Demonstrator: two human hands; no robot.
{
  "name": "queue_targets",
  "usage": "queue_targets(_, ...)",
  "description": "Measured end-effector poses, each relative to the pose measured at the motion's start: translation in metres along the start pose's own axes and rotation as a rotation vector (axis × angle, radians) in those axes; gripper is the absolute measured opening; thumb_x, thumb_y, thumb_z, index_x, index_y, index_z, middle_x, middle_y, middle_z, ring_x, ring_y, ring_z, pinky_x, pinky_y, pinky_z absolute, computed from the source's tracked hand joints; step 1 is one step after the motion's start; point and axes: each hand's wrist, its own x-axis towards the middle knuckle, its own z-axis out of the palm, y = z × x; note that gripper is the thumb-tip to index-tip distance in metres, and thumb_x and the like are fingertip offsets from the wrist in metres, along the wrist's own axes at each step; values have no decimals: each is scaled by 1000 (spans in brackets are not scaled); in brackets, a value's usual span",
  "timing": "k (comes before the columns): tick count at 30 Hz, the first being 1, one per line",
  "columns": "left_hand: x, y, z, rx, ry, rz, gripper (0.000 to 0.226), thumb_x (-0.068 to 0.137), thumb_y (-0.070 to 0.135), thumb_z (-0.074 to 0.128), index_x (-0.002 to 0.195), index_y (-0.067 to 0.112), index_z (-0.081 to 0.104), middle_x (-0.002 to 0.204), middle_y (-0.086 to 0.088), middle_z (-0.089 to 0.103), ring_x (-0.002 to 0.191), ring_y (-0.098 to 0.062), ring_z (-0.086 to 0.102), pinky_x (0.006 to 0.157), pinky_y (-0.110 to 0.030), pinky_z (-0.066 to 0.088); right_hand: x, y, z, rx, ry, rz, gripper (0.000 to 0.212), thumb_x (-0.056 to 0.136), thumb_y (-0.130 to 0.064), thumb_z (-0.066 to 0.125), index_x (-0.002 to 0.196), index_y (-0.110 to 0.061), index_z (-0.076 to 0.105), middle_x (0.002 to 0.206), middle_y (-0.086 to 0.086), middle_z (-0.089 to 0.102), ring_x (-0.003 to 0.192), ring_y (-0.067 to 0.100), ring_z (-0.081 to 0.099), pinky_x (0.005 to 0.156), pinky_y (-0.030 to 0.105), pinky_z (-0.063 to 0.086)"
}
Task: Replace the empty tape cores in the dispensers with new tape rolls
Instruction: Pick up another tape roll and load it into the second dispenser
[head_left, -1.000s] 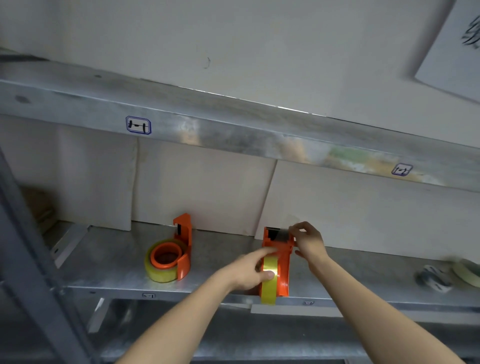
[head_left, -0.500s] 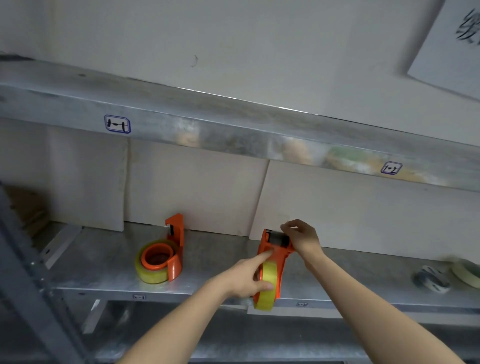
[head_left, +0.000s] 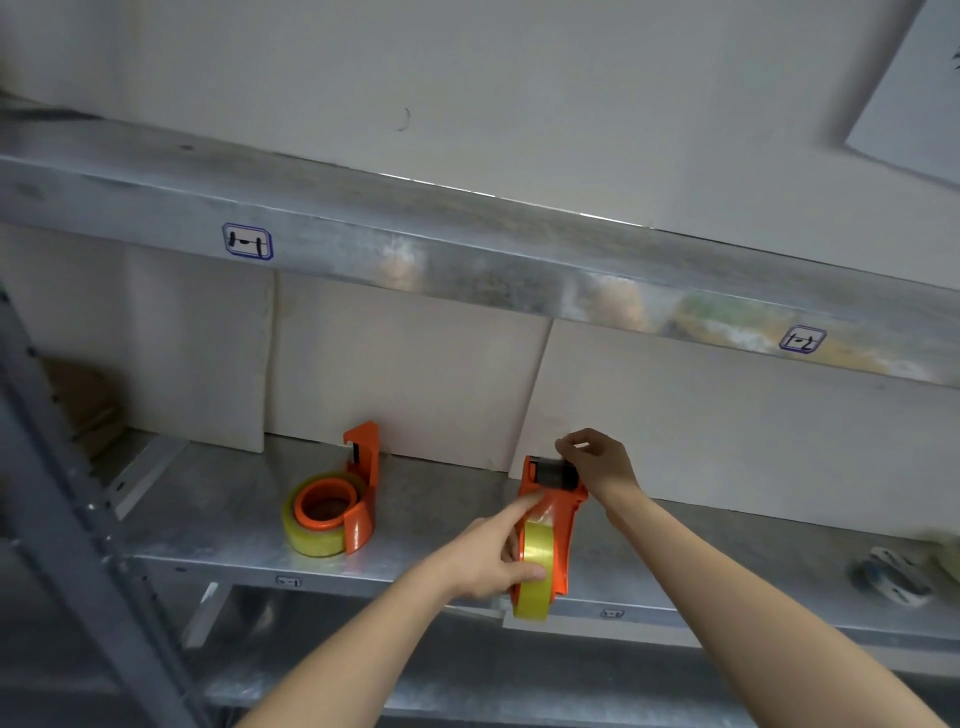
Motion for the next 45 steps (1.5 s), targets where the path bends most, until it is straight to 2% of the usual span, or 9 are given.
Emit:
queue_targets(4,0,0,1,27,4,-2,85,89,29,64,152,38,7,152,-1,37,129,-21,50,106,-39,47,1,0,2,10,-3,-11,9,84,-26,64,86,-18,64,94,7,66,85,23,59,67,30,46)
queue_targets(16,2,-2,6,28,19,8,84,90,28,63,151,38,7,150,-2,38,131,-20,48,107,-40,47,5,3,10,3,-18,-64,9,84,-28,64,88,-20,65,96,2,65,92,22,59,80,35,48)
queue_targets(19,3,-4,6,11,57,22,86,88,29,66,148,45,6,126,-1,55,106,-16,62,95,-36,54,7,4,9,27,-20,-67,6,83,-27,66,84,-21,66,92,3,66,88,21,59,76,31,47)
queue_targets(22,1,-6,4,-16,86,27,91,87,27,68,146,48,2,94,10,49,78,-8,61,81,-28,57,8,2,10,39,-26,-59,7,82,-27,67,76,-25,65,86,0,65,83,19,59,72,28,43)
queue_targets(27,-1,-9,2,-42,95,-6,95,86,29,68,146,49,-2,94,8,49,81,-11,62,80,-30,56,9,4,15,85,-36,-21,5,81,-25,69,81,-20,68,88,0,66,87,18,60,74,28,44)
queue_targets(32,-3,-9,1,-49,98,0,93,87,29,67,147,47,-1,93,11,49,82,-12,62,81,-29,56,10,3,15,108,-57,31,19,81,-24,70,94,-11,72,95,4,68,93,20,62,84,32,51)
queue_targets(36,-4,-11,1,-62,100,9,87,86,26,69,146,43,8,95,2,54,86,-16,65,82,-33,58,14,4,15,145,-27,69,10,77,-19,73,84,-11,73,87,7,69,89,23,64,77,31,51)
queue_targets(41,-7,-17,-3,-111,100,19,85,86,22,69,144,45,12,97,-6,54,85,-20,66,82,-35,59,20,1,20,158,-18,133,8,73,-15,76,78,-11,73,93,13,71,89,25,65,80,34,53)
queue_targets(45,-9,-19,-4,-129,102,17,84,87,21,67,144,47,10,104,-11,56,92,-22,67,83,-32,59,26,0,20,187,-72,200,39,71,-18,79,106,-9,64,107,12,65,98,26,63,86,37,54)
